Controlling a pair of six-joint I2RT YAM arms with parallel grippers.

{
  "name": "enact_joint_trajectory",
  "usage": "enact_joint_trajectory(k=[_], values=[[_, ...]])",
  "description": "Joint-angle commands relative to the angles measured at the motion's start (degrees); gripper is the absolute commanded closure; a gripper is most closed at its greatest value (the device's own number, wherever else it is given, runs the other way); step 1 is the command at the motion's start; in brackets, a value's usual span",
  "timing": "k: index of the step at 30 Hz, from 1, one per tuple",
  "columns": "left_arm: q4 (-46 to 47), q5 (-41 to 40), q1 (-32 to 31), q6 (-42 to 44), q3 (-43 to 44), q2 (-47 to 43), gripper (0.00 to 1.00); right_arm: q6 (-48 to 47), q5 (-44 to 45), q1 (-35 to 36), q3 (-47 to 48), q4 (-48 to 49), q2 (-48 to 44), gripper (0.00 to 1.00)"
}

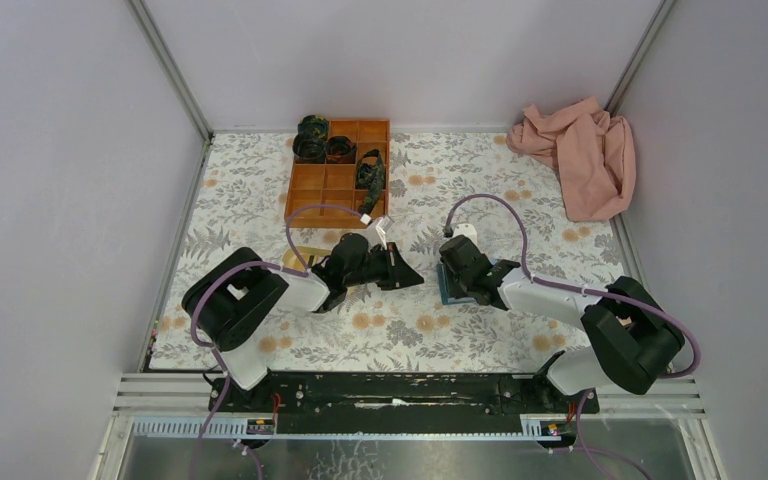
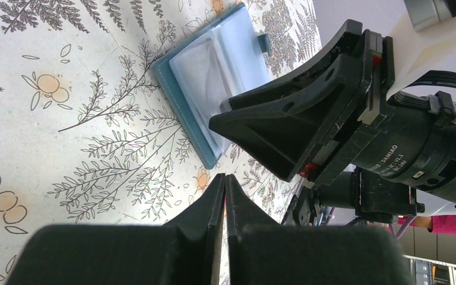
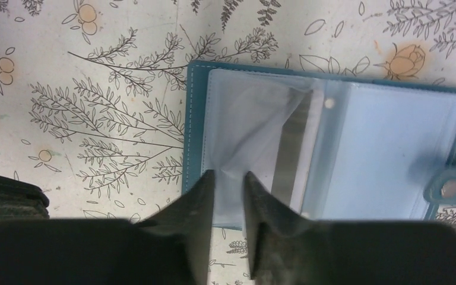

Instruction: Take the credit cards out of the card holder

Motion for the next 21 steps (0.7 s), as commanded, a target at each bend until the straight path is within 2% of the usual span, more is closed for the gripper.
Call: enact_joint_trajectory(k=[1,3,4,15,21], values=[[4.0,0.9,0.4,-0.5,1.0,0.8,0.92,0.8,0.1,0.4,1.0,2.5,-1.3,0.8],[4.0,1.0,0.5,-0.5,1.1,0.8,0.92,0.9,-0.1,0.5,0.8,2.9,-2.0,0.95],[4.0,1.1,0.4,-0.5,1.1,0.8,0.92,0.9,-0.1,0.4,0.7,2.9,-2.4,0.99],[4.4,1.7,0.4,-0.9,1.3,1.5,0.92,1.5,-0.9,0.3,-0.5,3.9,-6.9,1.0],[4.8,2.6,0.4,-0.9,1.6,1.9,0.92,5.2,-10.4,-4.3,-4.7,9.3,-13.4,1.0]])
